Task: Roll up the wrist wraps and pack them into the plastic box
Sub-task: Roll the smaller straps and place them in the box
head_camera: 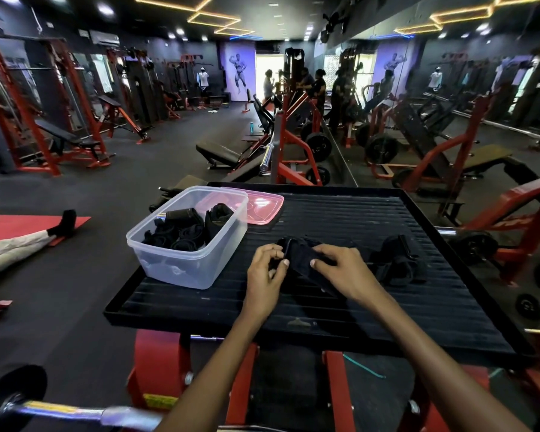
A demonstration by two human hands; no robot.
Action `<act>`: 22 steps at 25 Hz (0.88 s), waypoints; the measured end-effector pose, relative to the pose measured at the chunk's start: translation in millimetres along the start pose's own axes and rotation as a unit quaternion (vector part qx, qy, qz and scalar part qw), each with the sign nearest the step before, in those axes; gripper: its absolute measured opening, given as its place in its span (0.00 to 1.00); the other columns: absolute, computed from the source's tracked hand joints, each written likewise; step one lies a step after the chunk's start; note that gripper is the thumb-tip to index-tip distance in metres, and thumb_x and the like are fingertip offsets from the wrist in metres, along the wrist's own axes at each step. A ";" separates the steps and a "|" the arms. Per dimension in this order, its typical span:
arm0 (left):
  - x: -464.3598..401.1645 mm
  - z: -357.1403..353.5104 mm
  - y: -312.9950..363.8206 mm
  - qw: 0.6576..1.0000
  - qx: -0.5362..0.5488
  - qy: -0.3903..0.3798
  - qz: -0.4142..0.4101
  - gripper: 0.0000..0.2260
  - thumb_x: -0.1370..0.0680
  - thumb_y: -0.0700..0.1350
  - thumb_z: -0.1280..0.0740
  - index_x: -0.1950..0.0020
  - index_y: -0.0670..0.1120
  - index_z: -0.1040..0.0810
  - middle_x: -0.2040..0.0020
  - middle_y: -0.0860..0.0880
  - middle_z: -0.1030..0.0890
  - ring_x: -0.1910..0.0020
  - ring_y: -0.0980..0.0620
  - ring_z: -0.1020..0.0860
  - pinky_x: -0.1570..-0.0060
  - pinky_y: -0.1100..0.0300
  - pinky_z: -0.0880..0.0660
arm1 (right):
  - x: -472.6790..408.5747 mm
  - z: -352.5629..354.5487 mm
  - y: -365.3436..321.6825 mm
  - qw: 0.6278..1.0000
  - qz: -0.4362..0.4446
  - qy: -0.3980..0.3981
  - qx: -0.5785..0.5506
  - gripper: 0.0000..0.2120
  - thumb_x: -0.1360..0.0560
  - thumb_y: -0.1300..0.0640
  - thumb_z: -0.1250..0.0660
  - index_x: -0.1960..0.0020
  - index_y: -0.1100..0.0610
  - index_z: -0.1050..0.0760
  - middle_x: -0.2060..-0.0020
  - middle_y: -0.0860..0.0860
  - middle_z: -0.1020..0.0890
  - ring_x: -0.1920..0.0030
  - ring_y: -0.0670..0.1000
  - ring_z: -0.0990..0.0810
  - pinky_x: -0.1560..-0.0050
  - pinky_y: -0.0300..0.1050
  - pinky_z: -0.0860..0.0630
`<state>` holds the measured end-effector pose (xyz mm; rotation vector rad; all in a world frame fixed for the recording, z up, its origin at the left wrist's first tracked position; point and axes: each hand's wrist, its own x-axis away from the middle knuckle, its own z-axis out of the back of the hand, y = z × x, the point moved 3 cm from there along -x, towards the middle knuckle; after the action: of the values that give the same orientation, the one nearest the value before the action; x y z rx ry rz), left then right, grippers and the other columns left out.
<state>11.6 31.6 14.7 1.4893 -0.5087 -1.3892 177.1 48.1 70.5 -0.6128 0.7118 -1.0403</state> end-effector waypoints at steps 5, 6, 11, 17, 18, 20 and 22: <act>3.2 -3.8 3.9 0.998 -0.019 -0.046 -0.046 0.07 0.25 0.42 0.34 0.52 0.55 0.27 0.43 0.58 0.29 0.44 0.64 0.27 0.55 0.58 0.23 | -14.8 -7.5 -6.4 0.996 -0.003 -0.026 0.090 0.10 0.26 0.54 0.33 0.45 0.53 0.22 0.50 0.51 0.17 0.46 0.53 0.20 0.44 0.48 0.25; 3.5 -4.6 3.6 0.997 -0.026 -0.052 -0.044 0.07 0.25 0.42 0.33 0.52 0.54 0.27 0.42 0.58 0.30 0.43 0.64 0.28 0.55 0.61 0.24 | -16.1 -7.7 -10.2 0.995 0.002 -0.023 0.102 0.12 0.26 0.55 0.32 0.44 0.54 0.24 0.52 0.51 0.18 0.48 0.54 0.20 0.46 0.48 0.26; 3.9 -2.5 6.6 0.997 -0.037 -0.061 -0.042 0.07 0.22 0.41 0.36 0.48 0.51 0.24 0.37 0.52 0.33 0.38 0.68 0.32 0.49 0.70 0.25 | -24.9 -9.5 -25.2 0.987 0.047 -0.040 0.145 0.26 0.26 0.58 0.33 0.31 0.50 0.36 0.44 0.53 0.23 0.41 0.55 0.24 0.41 0.52 0.28; 3.4 -0.4 3.5 0.999 0.009 -0.044 -0.028 0.25 0.26 0.34 0.42 0.35 0.59 0.36 0.36 0.61 0.32 0.40 0.49 0.24 0.41 0.59 0.26 | -39.3 -17.6 -19.0 0.987 0.049 -0.083 0.127 0.16 0.24 0.55 0.34 0.37 0.52 0.26 0.52 0.52 0.27 0.45 0.53 0.25 0.42 0.44 0.31; 3.4 -0.6 2.6 0.998 0.028 -0.052 0.003 0.31 0.29 0.29 0.43 0.33 0.58 0.39 0.35 0.61 0.33 0.40 0.51 0.23 0.42 0.62 0.26 | -40.4 -16.3 -17.6 0.988 0.050 -0.078 0.121 0.15 0.25 0.56 0.33 0.39 0.52 0.24 0.52 0.53 0.25 0.47 0.52 0.24 0.44 0.42 0.31; 0.4 -2.8 -3.9 0.994 0.015 -0.098 0.050 0.37 0.33 0.29 0.39 0.28 0.55 0.43 0.33 0.60 0.33 0.36 0.56 0.27 0.37 0.62 0.29 | -41.4 -11.4 -18.0 0.995 0.030 -0.083 0.035 0.12 0.25 0.60 0.32 0.42 0.54 0.22 0.51 0.54 0.20 0.48 0.50 0.24 0.46 0.39 0.31; -4.9 -5.6 -10.7 0.984 -0.022 -0.167 0.061 0.39 0.36 0.42 0.29 0.29 0.59 0.41 0.31 0.54 0.32 0.31 0.57 0.32 0.32 0.60 0.34 | -40.2 -3.3 -25.6 0.985 -0.010 -0.108 -0.131 0.09 0.25 0.65 0.34 0.46 0.58 0.22 0.55 0.53 0.20 0.53 0.47 0.23 0.51 0.35 0.29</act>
<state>12.1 42.3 7.1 1.1740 -0.7593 -1.5496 147.4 74.8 96.7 -0.9480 0.6573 -0.8883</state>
